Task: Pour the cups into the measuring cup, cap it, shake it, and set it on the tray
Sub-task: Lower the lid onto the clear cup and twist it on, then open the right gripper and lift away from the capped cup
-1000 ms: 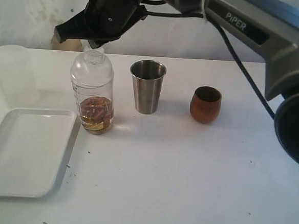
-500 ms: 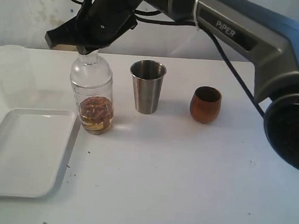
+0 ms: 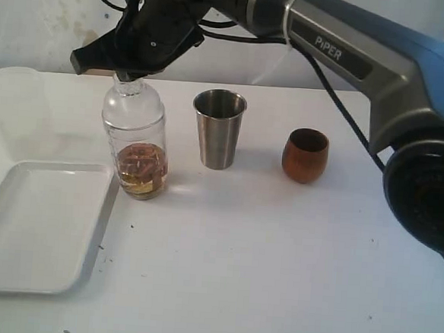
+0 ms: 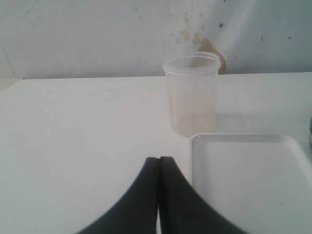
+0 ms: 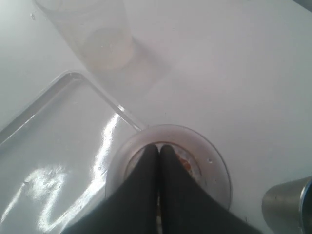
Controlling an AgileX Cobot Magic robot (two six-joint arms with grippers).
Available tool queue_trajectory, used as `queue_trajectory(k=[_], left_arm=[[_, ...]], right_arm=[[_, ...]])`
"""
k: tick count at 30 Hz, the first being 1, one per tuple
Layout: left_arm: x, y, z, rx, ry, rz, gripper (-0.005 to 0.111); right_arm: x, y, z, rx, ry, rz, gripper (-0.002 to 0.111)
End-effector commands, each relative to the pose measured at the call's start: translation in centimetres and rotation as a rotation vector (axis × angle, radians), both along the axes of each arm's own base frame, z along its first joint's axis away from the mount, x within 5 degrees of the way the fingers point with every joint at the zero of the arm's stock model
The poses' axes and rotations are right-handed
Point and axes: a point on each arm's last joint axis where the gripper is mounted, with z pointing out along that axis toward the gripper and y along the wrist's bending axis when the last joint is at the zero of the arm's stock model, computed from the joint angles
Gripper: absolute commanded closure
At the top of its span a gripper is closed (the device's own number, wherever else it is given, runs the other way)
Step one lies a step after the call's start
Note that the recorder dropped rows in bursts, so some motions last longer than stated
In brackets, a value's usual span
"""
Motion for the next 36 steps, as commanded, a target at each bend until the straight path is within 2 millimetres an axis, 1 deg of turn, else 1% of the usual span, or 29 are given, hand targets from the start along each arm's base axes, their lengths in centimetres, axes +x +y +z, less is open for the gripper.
queue_trajectory(k=[1, 8, 13, 19, 21, 23, 28, 30, 32, 36], left_arm=[[0.0, 0.0, 0.0, 0.005, -0.010, -0.001, 0.107], [0.0, 0.0, 0.0, 0.005, -0.010, -0.001, 0.107], [0.0, 0.0, 0.0, 0.005, -0.010, -0.001, 0.107], [0.0, 0.0, 0.0, 0.005, -0.010, -0.001, 0.107], [0.0, 0.0, 0.0, 0.005, -0.010, -0.001, 0.107], [0.0, 0.0, 0.0, 0.005, -0.010, -0.001, 0.107], [0.0, 0.0, 0.0, 0.005, -0.010, -0.001, 0.107], [0.0, 0.0, 0.0, 0.005, -0.010, -0.001, 0.107], [0.0, 0.0, 0.0, 0.005, -0.010, -0.001, 0.107], [0.0, 0.0, 0.0, 0.005, -0.010, -0.001, 0.107]], right_arm=[[-0.5, -0.4, -0.4, -0.056, 0.054, 0.019, 0.108], [-1.3, -1.1, 2.7, -0.017, -0.016, 0.015, 0.108], [-1.6, -1.3, 3.9, 0.004, -0.047, 0.012, 0.108], [-1.8, -1.4, 3.8, -0.008, -0.031, 0.015, 0.108], [-1.7, -1.3, 3.5, -0.014, -0.022, 0.016, 0.108], [-1.5, -1.2, 3.0, -0.023, -0.012, 0.016, 0.108], [-0.9, -0.8, 0.9, -0.053, 0.035, 0.019, 0.108], [-0.9, -0.8, 0.9, -0.053, 0.035, 0.019, 0.108], [-1.1, -0.9, 1.4, -0.046, 0.024, 0.018, 0.108], [-1.5, -1.3, 3.3, -0.019, -0.029, 0.013, 0.108]])
